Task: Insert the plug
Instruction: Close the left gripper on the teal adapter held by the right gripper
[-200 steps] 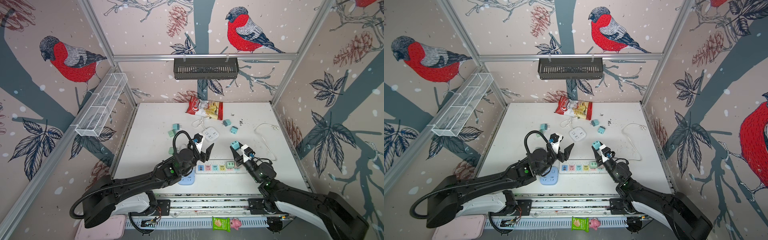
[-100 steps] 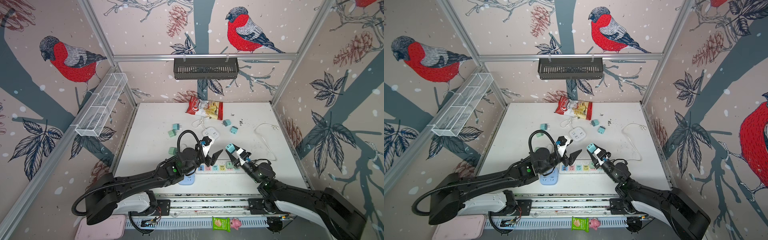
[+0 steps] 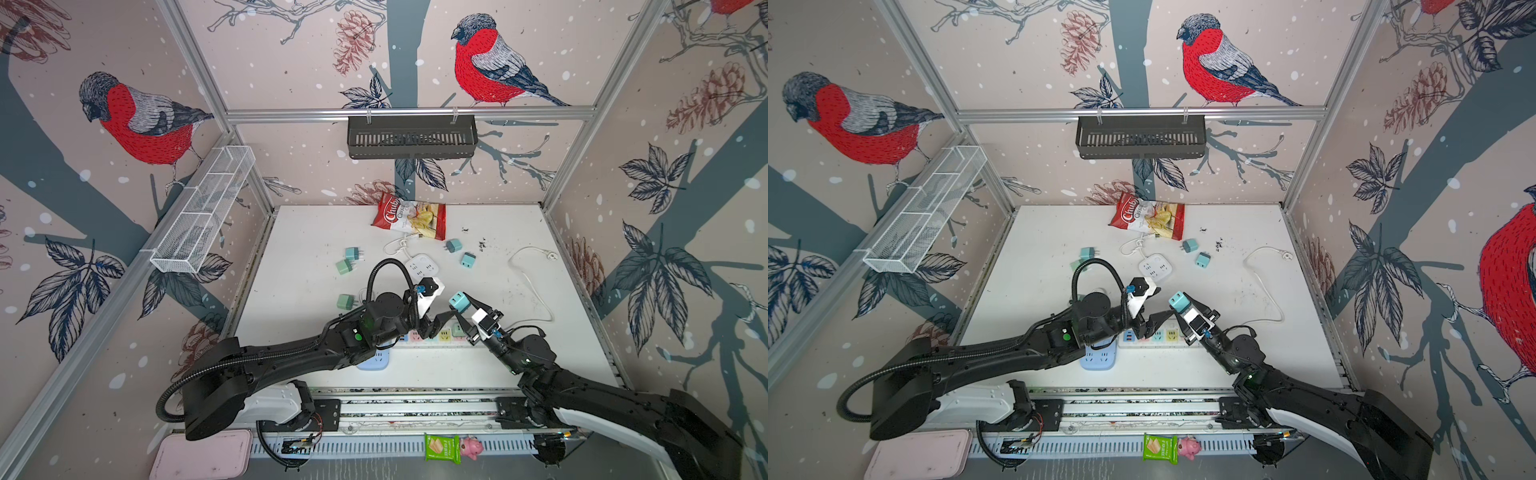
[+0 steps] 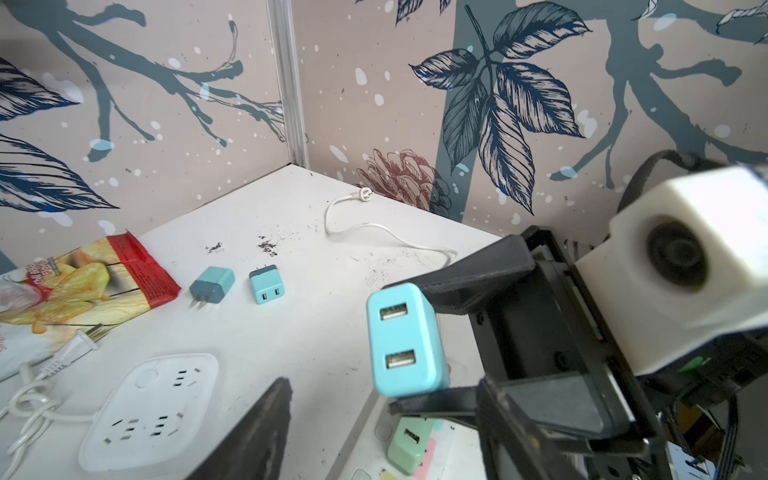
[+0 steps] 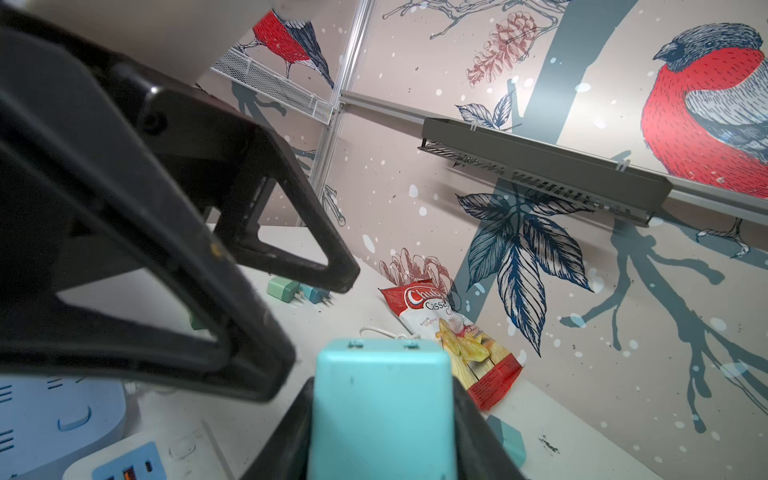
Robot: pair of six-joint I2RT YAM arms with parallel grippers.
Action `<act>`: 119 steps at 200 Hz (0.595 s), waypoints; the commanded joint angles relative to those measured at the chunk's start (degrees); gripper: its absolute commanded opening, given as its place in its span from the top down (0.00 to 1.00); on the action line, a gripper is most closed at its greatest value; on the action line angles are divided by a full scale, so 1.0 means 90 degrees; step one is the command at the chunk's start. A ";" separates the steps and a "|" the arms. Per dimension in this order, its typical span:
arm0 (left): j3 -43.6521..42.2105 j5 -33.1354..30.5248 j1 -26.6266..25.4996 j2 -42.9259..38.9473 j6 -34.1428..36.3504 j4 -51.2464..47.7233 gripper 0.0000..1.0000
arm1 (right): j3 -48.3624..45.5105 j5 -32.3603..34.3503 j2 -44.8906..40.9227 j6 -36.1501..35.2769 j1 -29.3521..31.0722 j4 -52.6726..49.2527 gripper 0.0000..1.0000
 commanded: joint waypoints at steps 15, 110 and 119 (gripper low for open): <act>0.0273 0.0564 -0.0006 0.0306 0.0196 -0.0220 0.31 | -0.0263 0.0073 -0.0324 -0.0321 0.0046 0.0012 0.96; 0.0715 0.1073 -0.0025 0.0807 0.0281 -0.0678 0.34 | -0.0334 0.0043 -0.1001 -0.0414 0.0088 -0.0456 0.97; 0.0765 0.1077 -0.0024 0.0839 0.0271 -0.0727 0.34 | -0.0387 -0.0021 -0.1012 -0.0468 0.0105 -0.0386 0.97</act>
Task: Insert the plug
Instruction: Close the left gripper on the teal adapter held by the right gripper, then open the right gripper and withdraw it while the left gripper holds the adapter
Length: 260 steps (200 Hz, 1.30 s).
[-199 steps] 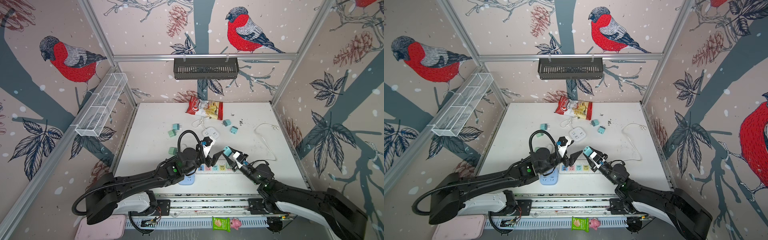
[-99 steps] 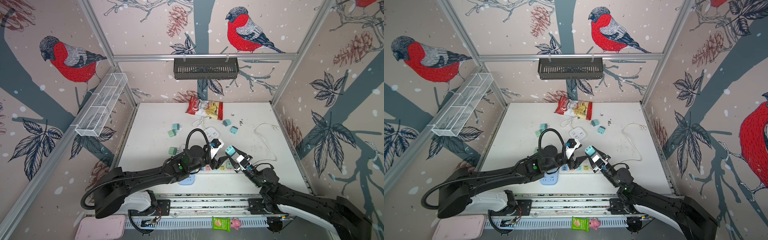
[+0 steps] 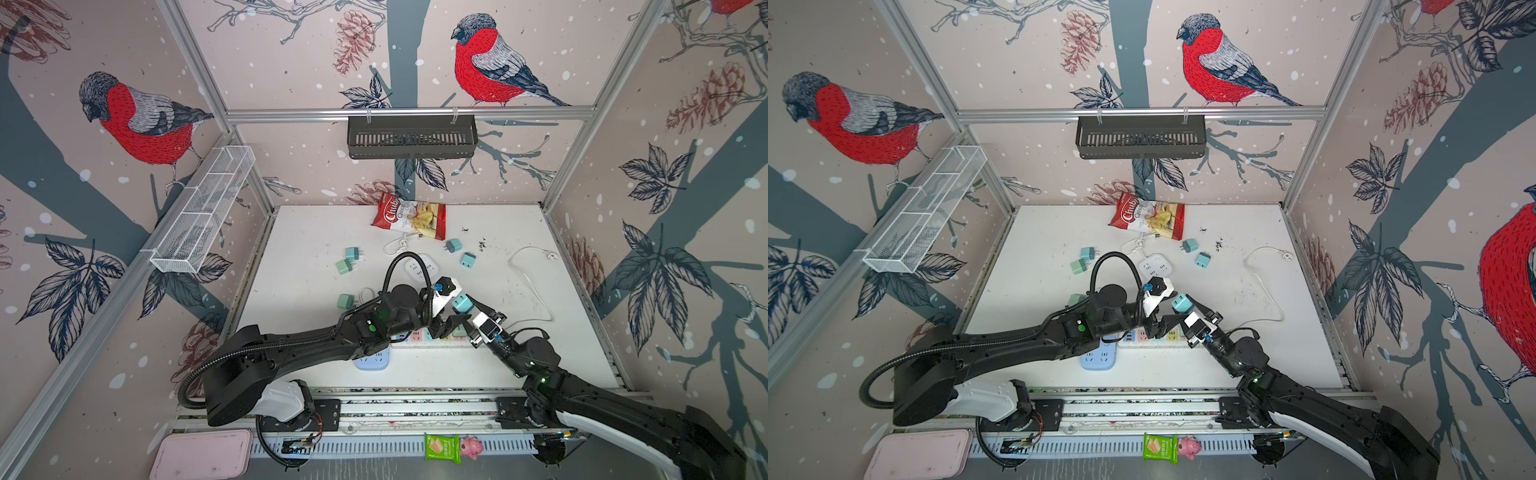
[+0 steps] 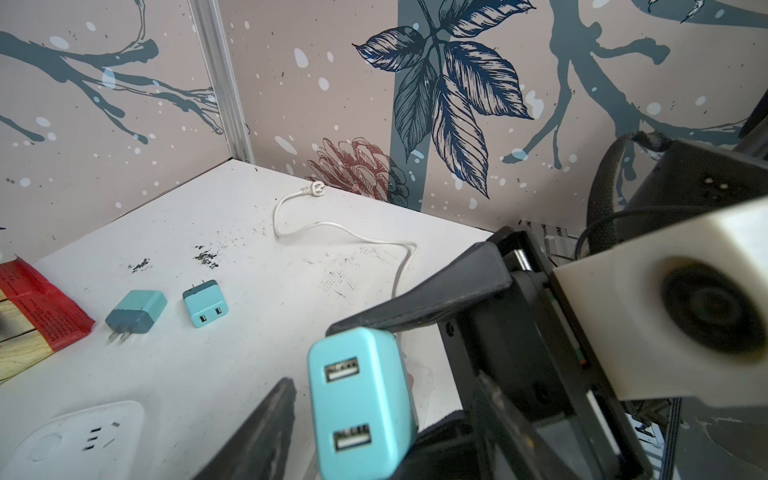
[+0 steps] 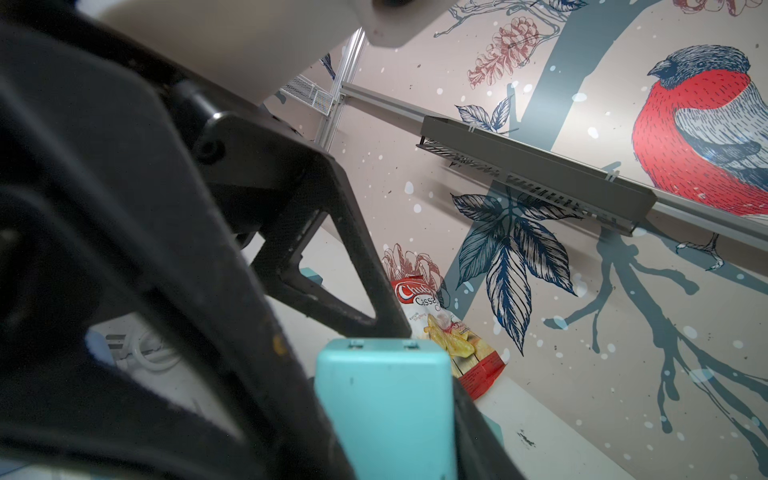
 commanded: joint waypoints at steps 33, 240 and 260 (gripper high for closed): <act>0.0292 0.0113 -0.0016 0.0288 0.0139 -0.0793 0.39 | -0.0574 -0.0050 -0.0100 -0.0271 0.0173 0.1002 0.97; 0.2666 -0.1002 -0.0899 0.1417 0.0511 -0.4222 0.67 | -0.0970 0.1004 -0.0682 -0.0898 0.0489 0.1278 0.98; 0.2578 -0.0619 -0.0899 0.1281 0.0539 -0.4148 0.68 | -0.1009 0.0974 -0.0722 -0.0898 0.0493 0.1304 0.98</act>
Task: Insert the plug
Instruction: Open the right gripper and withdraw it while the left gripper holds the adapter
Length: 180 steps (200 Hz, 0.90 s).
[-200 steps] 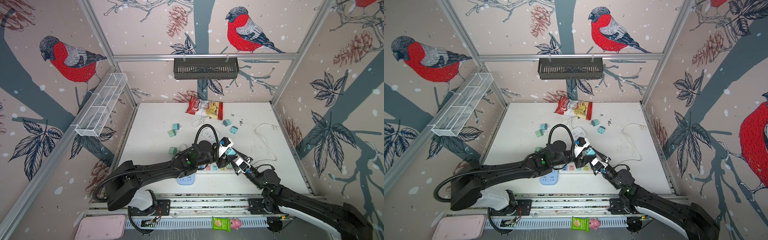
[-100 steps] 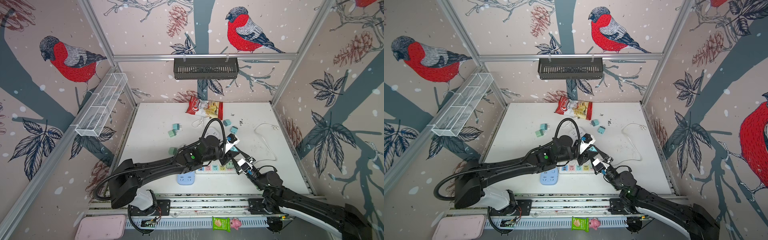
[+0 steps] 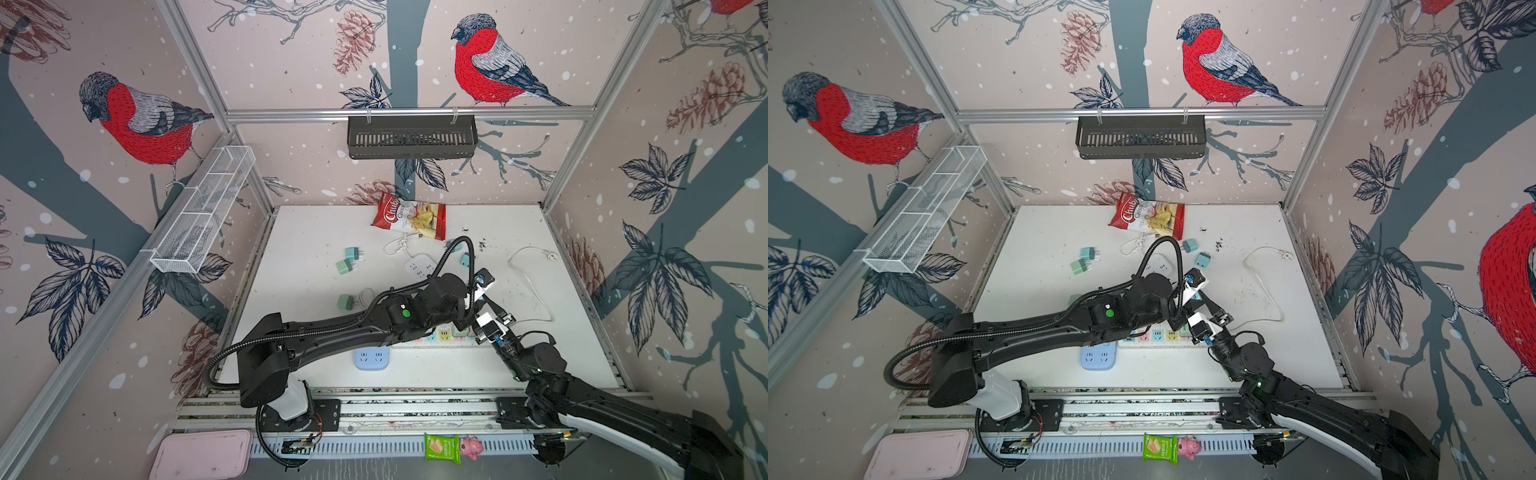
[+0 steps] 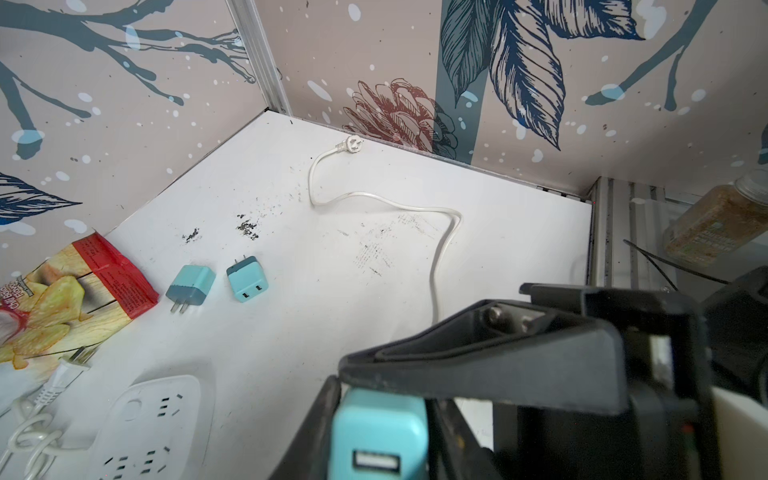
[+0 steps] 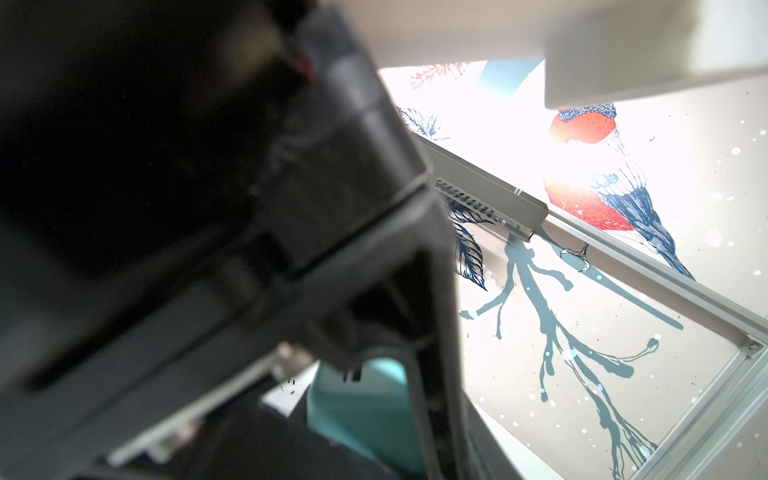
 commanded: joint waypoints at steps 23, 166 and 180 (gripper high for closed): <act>-0.0240 0.1387 -0.0144 -0.0120 0.0300 -0.0959 0.69 | -0.1010 -0.0628 -0.0167 0.0205 0.0028 0.1375 0.98; -0.0776 0.0586 0.0391 -0.0663 -0.0293 -0.0198 1.00 | -0.1085 -0.1069 -0.1348 0.0380 0.0062 0.0395 0.00; -0.0984 0.0311 0.0512 -0.0872 -0.0409 0.0023 1.00 | -0.1106 -0.1056 -0.1344 0.0382 0.0046 0.0412 0.00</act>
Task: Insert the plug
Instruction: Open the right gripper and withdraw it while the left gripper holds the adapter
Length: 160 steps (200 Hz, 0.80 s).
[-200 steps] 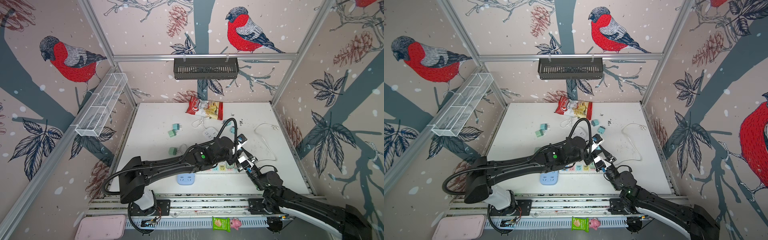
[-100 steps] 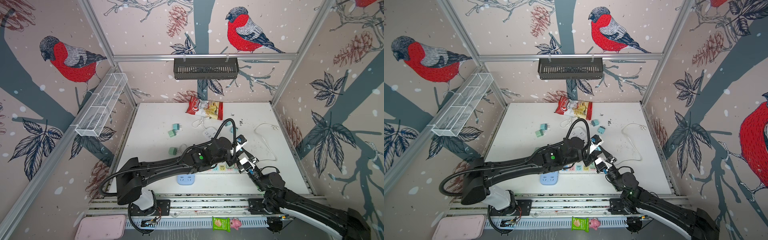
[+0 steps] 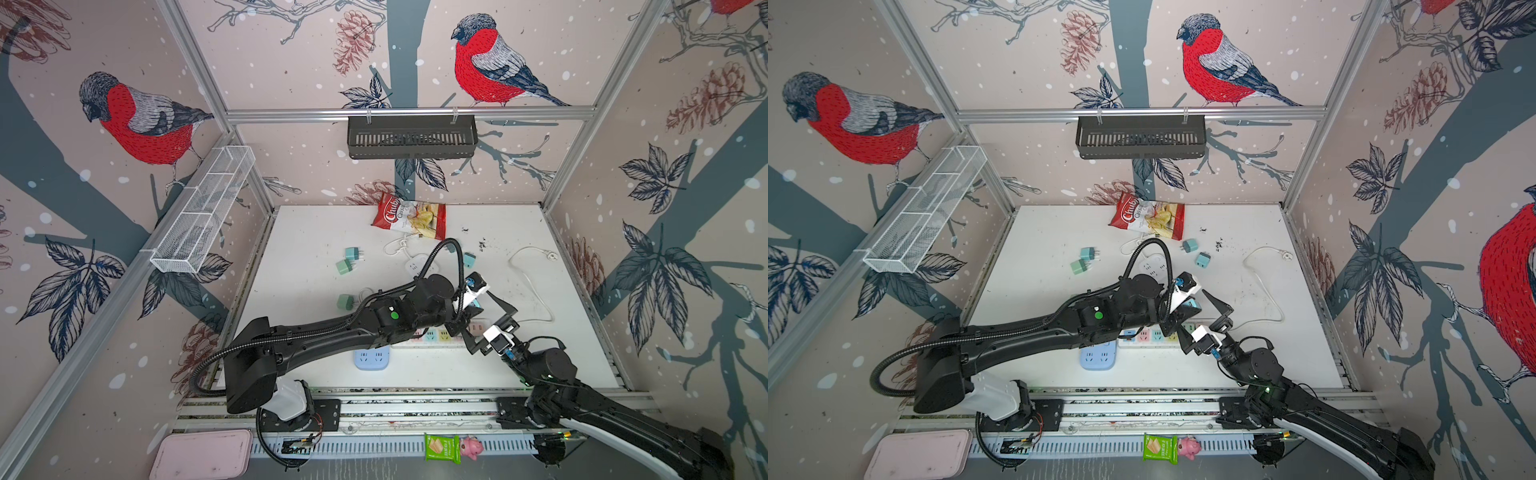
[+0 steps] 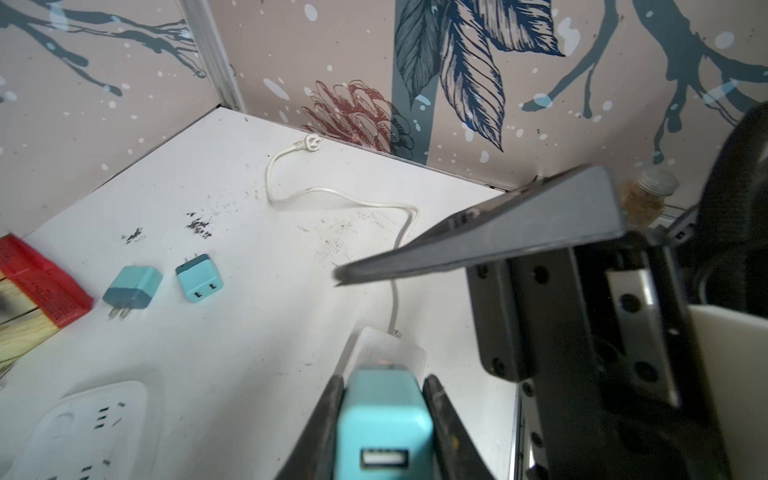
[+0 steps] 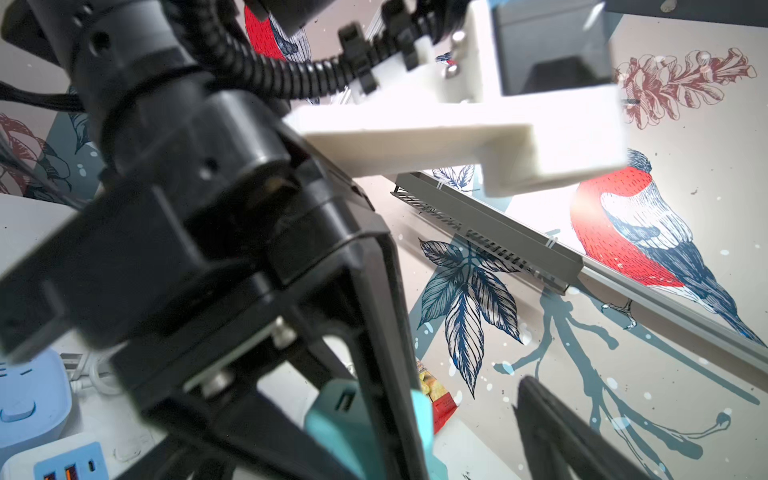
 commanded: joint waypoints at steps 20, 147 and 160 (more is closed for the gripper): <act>-0.0645 -0.1059 0.0258 -0.0575 -0.0293 0.0077 1.00 | -0.1128 0.0040 -0.0046 0.0296 -0.0004 0.1376 0.00; -0.0703 -0.2245 0.0322 -0.1993 -0.0040 -0.0855 1.00 | -0.1106 0.0644 0.0430 0.5126 -0.3639 0.1217 0.00; -0.0165 -0.1805 0.0323 -0.2023 0.0197 -0.1472 1.00 | -0.1114 0.0481 0.0532 0.5437 -0.3939 0.1230 0.00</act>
